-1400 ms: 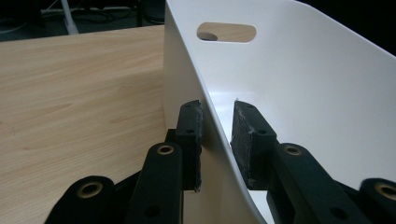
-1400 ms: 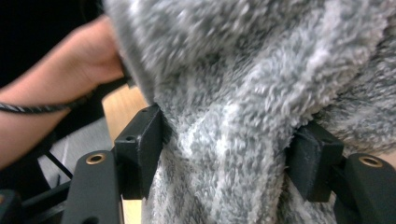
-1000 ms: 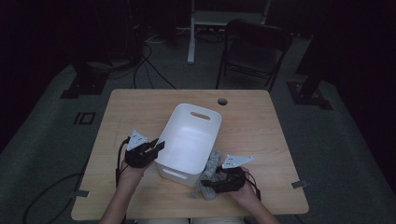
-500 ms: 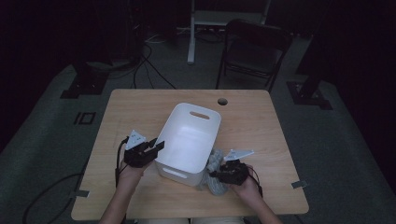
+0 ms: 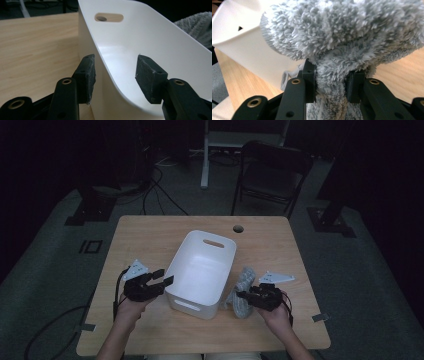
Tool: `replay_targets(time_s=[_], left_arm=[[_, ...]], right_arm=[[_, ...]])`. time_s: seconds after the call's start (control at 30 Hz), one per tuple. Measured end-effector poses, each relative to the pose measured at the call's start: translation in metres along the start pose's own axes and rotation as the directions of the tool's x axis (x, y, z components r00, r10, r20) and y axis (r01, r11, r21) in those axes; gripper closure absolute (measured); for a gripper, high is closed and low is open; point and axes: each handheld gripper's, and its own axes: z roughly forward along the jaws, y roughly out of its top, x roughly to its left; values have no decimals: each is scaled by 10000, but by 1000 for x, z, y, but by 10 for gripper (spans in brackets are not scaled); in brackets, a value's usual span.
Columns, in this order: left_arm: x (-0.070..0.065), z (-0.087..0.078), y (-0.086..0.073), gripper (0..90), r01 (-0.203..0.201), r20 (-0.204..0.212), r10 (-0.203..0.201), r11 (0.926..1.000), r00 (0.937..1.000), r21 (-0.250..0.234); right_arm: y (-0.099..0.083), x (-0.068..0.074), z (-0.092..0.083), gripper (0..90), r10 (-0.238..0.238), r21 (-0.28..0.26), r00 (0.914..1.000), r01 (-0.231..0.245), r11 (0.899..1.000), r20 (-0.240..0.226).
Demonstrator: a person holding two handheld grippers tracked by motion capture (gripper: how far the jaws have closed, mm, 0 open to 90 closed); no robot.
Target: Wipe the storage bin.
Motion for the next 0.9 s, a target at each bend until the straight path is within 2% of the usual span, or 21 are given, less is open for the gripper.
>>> replay_targets(time_s=[0.13, 0.23, 0.4, 0.53, 0.7, 0.9], left_arm=[[-2, -3, -3, 517, -93, 266, 88, 9997, 9996, 207], [-4, -5, -5, 519, -7, 255, 1, 9998, 9997, 213], [-9, -11, -8, 516, 49, 225, -55, 9996, 9997, 268], [-13, -16, -10, 500, 243, 474, -256, 9993, 9985, 277], [-20, -18, -11, 490, 198, 790, -229, 9990, 9966, 392], [-36, -19, -11, 437, -251, 451, 230, 9986, 9987, 467]], right_arm=[[-10, -11, -5, 672, 370, -126, 9992, -368, 9992, 157], [-11, -17, -9, 671, 608, -299, 9979, -602, 9977, 206], [-8, -19, -16, 671, 609, -568, 9969, -580, 9967, 508], [-7, -22, -19, 669, 748, -694, 9964, -720, 9950, 397], [-6, -22, -19, 666, 738, -739, 9965, -707, 9948, 395], [-6, -24, -18, 666, 782, -733, 9960, -749, 9945, 441]])
